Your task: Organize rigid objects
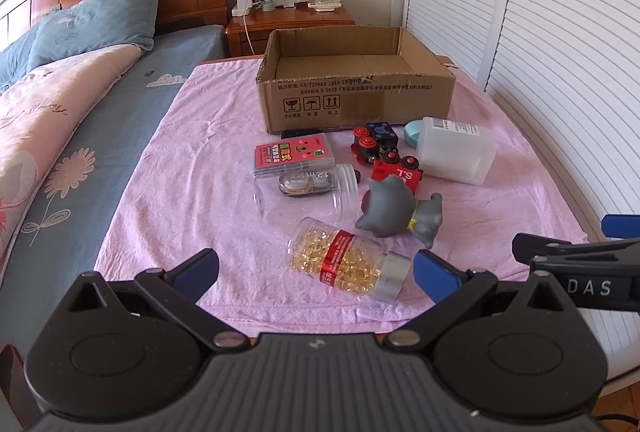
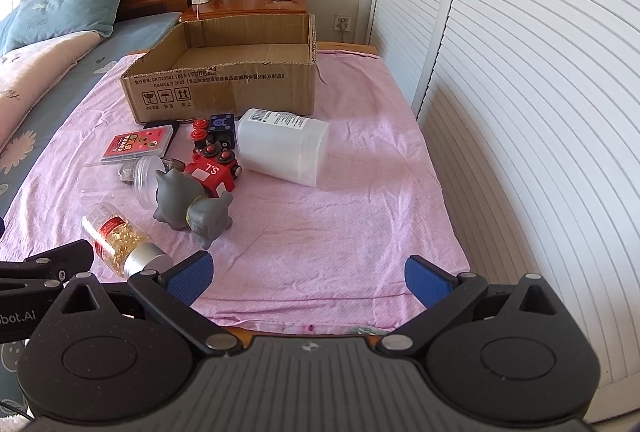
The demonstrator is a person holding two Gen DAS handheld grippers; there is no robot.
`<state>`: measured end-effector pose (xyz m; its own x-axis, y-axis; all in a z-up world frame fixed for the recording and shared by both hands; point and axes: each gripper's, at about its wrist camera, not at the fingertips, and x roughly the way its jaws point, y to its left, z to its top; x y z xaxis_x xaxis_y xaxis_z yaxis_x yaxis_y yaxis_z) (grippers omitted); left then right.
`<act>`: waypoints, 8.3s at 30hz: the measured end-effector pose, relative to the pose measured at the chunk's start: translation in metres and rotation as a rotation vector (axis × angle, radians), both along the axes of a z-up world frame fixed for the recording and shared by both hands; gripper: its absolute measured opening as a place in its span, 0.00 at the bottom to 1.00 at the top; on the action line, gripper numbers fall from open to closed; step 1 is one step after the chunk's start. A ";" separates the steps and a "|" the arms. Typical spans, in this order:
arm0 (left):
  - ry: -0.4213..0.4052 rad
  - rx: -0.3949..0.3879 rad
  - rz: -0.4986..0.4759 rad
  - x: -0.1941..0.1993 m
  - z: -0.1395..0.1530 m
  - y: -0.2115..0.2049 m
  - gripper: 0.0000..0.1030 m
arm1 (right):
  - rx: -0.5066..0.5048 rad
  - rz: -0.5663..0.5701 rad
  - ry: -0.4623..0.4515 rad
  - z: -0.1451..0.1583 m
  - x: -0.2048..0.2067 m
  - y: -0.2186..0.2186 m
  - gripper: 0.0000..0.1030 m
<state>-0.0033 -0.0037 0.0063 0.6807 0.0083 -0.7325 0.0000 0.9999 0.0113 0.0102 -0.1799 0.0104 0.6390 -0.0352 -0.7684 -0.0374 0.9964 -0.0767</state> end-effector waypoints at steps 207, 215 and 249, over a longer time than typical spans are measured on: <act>-0.019 0.059 -0.376 0.214 0.053 0.045 0.90 | 0.024 0.371 -0.039 0.036 0.207 0.013 0.85; 0.047 0.112 -0.360 0.328 0.035 0.015 0.90 | 0.025 0.363 0.001 0.032 0.264 0.027 0.85; -0.006 0.077 -0.365 0.287 0.040 0.063 0.92 | -0.035 0.259 0.097 0.019 0.359 0.074 1.00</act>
